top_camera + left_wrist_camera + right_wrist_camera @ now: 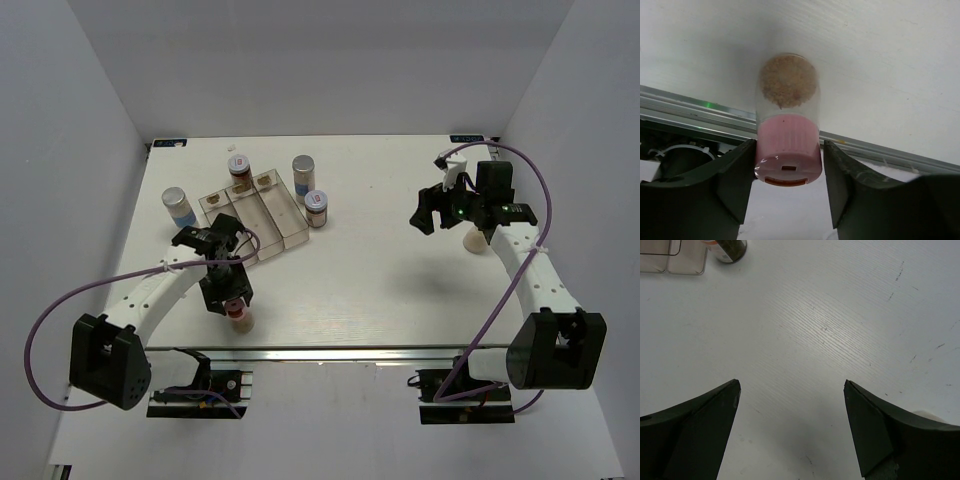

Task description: Organize the condiment bottles

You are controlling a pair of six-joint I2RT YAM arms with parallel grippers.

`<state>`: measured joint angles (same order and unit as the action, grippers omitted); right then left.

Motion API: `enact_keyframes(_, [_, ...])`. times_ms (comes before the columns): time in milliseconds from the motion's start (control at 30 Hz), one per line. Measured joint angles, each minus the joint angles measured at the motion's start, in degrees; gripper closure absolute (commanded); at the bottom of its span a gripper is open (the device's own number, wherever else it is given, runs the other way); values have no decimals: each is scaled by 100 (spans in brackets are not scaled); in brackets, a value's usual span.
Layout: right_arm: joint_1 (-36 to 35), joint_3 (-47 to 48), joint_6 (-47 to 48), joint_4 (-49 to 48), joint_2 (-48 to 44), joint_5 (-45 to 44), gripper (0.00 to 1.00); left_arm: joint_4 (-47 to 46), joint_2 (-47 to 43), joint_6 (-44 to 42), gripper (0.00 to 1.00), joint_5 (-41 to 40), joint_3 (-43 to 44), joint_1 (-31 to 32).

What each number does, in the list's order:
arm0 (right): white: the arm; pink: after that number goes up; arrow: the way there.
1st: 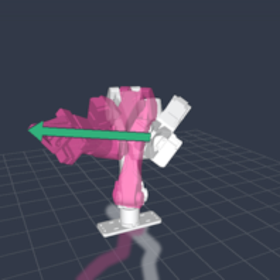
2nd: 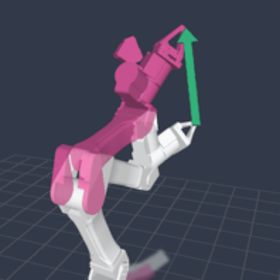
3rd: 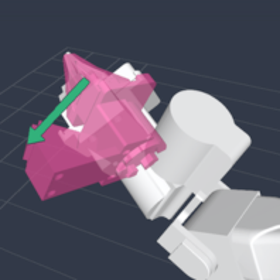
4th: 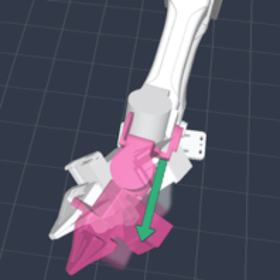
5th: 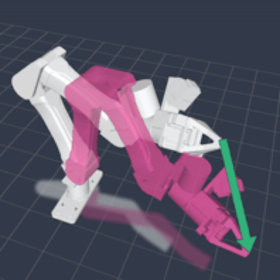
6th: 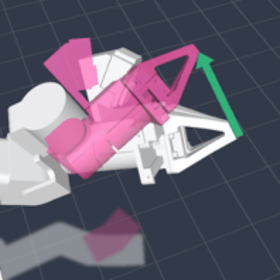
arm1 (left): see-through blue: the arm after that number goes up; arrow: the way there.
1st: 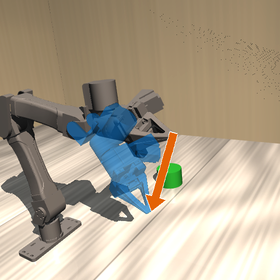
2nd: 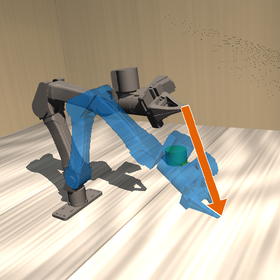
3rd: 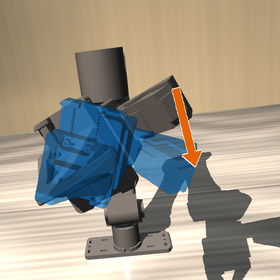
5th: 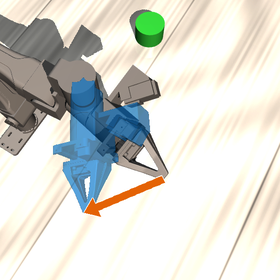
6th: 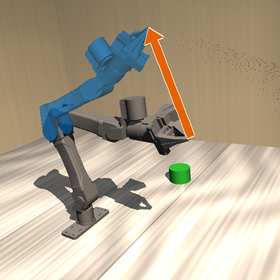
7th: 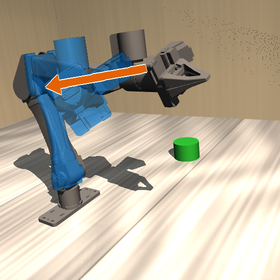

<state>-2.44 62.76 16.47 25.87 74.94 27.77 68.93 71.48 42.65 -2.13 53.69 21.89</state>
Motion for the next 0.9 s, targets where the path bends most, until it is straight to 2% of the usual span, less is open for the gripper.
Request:
enact_keyframes(100, [0, 0, 0, -28, -22, -20, 11, 17, 24, 26, 38, -59, 15, 17])
enact_keyframes(200, [0, 0, 0, -39, -42, -24, 11, 42, 35, 15, 62, -96, 48, 63])
enact_keyframes(233, [0, 0, 0, -39, -42, -22, 11, 55, 37, 39, 73, -114, 59, 74])
enact_keyframes(367, [0, 0, 0, -42, -42, -22, 12, 221, 74, 42, 86, -151, 358, 90])
enact_keyframes(467, [0, -2, 13, -39, -44, -20, 18, 348, 275, -33, 95, -122, 1141, 118])
enact_keyframes(500, [0, 0, 17, -42, -44, -17, 23, 350, 378, -98, 99, -87, 1462, 125])
enact_keyframes(567, [0, 0, 28, -42, -46, 0, 32, 398, 619, -229, 100, -35, 2149, 133])
enact_keyframes(600, [0, -2, 28, -42, -52, 15, 41, 433, 769, -306, 100, -11, 2516, 140])
enact_keyframes(667, [0, -4, 17, -46, -79, 72, 53, 505, 1064, -455, 100, -4, 3158, 146])
enact_keyframes(700, [0, -11, 26, -50, -98, 96, 65, 588, 1250, -533, 100, -2, 3517, 149])
enact_keyframes(767, [0, -55, 20, -81, -151, 140, 80, 649, 1637, -664, 100, -31, 4179, 149])
enact_keyframes(800, [0, -76, 35, -87, -177, 157, 94, 702, 1851, -730, 100, -66, 4522, 149])
enact_keyframes(833, [0, -94, 46, -85, -192, 177, 100, 710, 2074, -787, 100, -133, 4828, 149])
enact_keyframes(900, [0, -133, 11, -125, -225, 223, 100, 822, 2583, -916, 100, -313, 5543, 138])
